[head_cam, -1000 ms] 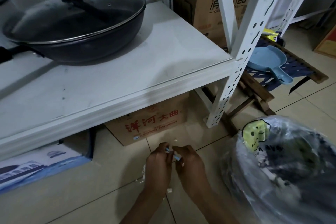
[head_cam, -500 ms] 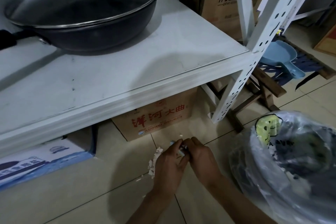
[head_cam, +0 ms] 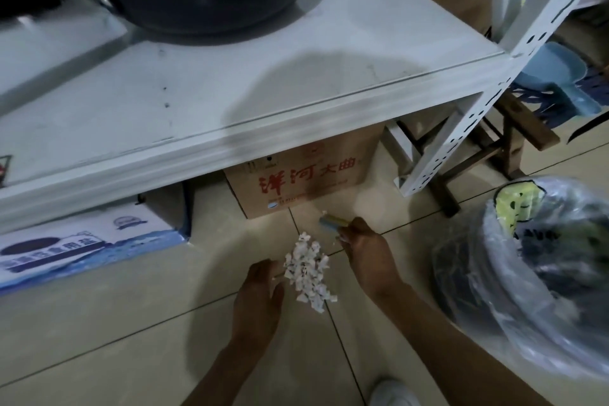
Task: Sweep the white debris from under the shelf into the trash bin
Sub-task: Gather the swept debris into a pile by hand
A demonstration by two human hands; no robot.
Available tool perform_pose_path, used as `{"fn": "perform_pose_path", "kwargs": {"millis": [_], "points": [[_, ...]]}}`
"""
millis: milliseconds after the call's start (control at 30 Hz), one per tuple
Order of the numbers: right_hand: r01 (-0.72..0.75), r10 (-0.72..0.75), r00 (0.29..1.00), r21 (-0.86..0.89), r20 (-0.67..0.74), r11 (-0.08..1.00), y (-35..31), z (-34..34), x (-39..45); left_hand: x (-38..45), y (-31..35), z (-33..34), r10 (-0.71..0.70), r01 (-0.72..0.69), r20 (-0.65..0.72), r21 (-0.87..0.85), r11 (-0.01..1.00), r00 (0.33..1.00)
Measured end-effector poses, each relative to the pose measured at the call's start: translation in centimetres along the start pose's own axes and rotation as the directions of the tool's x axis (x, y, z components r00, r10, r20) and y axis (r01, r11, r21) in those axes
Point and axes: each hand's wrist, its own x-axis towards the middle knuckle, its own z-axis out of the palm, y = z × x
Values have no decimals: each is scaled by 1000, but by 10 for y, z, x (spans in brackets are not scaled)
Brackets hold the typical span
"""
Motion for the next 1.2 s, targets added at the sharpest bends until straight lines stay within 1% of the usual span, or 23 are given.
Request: {"fn": "perform_pose_path", "kwargs": {"millis": [67, 167, 233, 267, 300, 367, 433, 467, 533, 567, 600, 633, 667, 700, 733, 767, 800, 833, 867, 967, 1000, 1100, 1200], "points": [[59, -59, 998, -4, 22, 998, -14, 10, -17, -4, -12, -1, -23, 22, 18, 32, 999, 1000], [48, -63, 991, 123, 120, 991, -31, 15, -40, -11, -28, -1, -62, 59, 55, 58, 997, 997], [121, -135, 982, 110, 132, 987, -39, 11, -50, -17, -38, 0, -60, 55, 77, 67, 996, 995], [177, -187, 977, 92, 108, 980, -39, 9, -51, -19, -44, 0, -51, 43, 92, 92, 995, 994], [196, -204, 975, 89, 86, 976, -39, 4, -48, -21, -50, 1, -38, 26, 106, 117, 993, 994], [205, -208, 978, 87, 28, 975, -39, -3, -35, -22, -59, 3, -49, 32, 127, 135, 990, 991], [181, -186, 982, 162, 20, 970, -43, -9, -17, -21, -64, 4, -49, 29, 129, 154, 988, 990], [228, -232, 972, 136, 18, 964, -44, -7, -8, -21, -65, 5, -46, 25, 131, 163, 986, 990], [317, -317, 948, -5, 24, 948, -43, 7, 2, -19, -66, 6, -43, 18, 141, 172, 985, 989], [329, -327, 942, -27, 74, 944, -44, 12, 2, -18, -66, 6, -46, 21, 144, 171, 985, 989], [355, -351, 925, 0, 143, 935, -42, 20, -2, -17, -67, 6, -49, 25, 139, 170, 985, 989], [434, -426, 889, -15, 167, 901, -39, 29, -8, -16, -68, 8, -50, 27, 130, 172, 985, 990], [472, -465, 868, 7, 172, 882, -39, 32, -17, -15, -68, 8, -39, 18, 120, 174, 985, 992], [428, -429, 873, 55, 231, 902, -40, 30, -28, -14, -68, 9, -18, -2, 110, 172, 985, 994], [429, -425, 865, 46, 265, 902, -42, 25, -37, -12, -67, 9, 5, -21, 102, 162, 987, 995], [452, -452, 861, 58, 231, 890, -39, 20, -45, -10, -66, 8, 15, -30, 99, 144, 989, 995], [502, -500, 836, 53, 227, 863, -36, 18, -51, -7, -63, 8, 15, -28, 99, 131, 991, 995], [510, -512, 832, 67, 214, 858, -34, 13, -56, -3, -61, 9, 11, -25, 106, 132, 991, 994], [496, -503, 845, 85, 183, 864, -30, 7, -59, 0, -58, 9, 14, -32, 130, 140, 990, 991], [339, -347, 936, 115, 56, 934, -22, -12, -53, 5, -48, 16, 65, -107, 232, 174, 979, 970], [305, -310, 951, 107, 26, 946, -21, -16, -45, 5, -45, 18, 77, -121, 247, 171, 978, 966], [215, -212, 976, 100, -38, 971, -23, -14, -10, -1, -42, 22, 107, -142, 227, 147, 979, 968], [246, -246, 969, 44, -9, 968, -33, 5, 19, -7, -44, 23, 102, -132, 213, 134, 982, 972]]}}
